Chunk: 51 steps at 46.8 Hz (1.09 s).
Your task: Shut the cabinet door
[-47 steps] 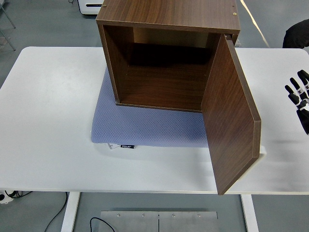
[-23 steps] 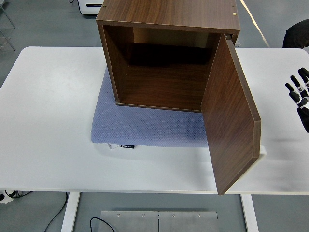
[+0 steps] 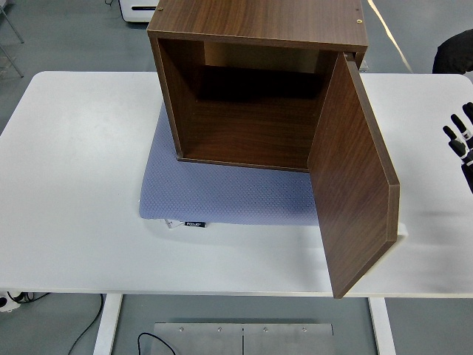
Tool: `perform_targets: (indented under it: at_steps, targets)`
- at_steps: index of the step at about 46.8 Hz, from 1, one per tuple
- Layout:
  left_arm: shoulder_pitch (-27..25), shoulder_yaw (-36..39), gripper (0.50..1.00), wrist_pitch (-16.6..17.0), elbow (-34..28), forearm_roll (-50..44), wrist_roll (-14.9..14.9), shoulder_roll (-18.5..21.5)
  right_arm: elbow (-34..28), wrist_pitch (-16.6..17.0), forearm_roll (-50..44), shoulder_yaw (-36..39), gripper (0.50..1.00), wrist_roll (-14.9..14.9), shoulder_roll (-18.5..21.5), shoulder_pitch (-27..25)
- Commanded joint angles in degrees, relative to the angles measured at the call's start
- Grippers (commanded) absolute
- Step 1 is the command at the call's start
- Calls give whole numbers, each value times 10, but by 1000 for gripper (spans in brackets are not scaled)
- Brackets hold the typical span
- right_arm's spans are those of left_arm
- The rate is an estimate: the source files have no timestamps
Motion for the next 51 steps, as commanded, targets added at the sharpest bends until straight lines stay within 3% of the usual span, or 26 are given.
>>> perform_targets:
  at_steps: [1, 22, 45, 51]
  targets:
    - [0, 0, 1000, 0, 0, 0, 0, 0, 0, 7, 0, -1, 1000, 0, -3, 0]
    - [0, 0, 1000, 0, 0, 0, 0, 0, 1, 53, 0, 0, 1000, 0, -27, -2]
    - [0, 0, 1000, 0, 0, 0, 0, 0, 42, 152, -1, -1, 1000, 1, -75, -25]
    - [0, 0, 1000, 0, 0, 0, 0, 0, 44, 152, -3, -1, 1000, 1, -80, -41]
